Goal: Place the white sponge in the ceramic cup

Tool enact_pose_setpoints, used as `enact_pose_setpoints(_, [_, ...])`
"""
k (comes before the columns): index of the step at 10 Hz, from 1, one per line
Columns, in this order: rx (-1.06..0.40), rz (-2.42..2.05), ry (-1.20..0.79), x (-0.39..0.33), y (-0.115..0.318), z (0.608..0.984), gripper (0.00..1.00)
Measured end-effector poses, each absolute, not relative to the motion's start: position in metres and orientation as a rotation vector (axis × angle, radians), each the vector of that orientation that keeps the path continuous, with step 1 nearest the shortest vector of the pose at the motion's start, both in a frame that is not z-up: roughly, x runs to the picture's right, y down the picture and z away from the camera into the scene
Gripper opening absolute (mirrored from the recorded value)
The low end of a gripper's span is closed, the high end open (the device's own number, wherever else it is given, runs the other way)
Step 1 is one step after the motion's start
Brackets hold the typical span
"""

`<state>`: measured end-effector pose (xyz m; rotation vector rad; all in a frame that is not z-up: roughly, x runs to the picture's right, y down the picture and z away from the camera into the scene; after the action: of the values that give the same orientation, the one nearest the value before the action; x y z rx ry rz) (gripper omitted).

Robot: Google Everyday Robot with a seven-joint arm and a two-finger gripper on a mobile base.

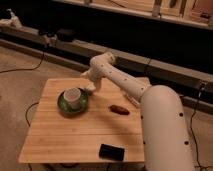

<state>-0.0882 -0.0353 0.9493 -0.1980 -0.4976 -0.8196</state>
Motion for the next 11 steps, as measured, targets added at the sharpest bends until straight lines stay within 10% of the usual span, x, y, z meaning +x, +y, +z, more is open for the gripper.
enact_pose_setpoints(11, [-0.286,-0.832,-0.419,-0.086,-0.023,1.012,0.8])
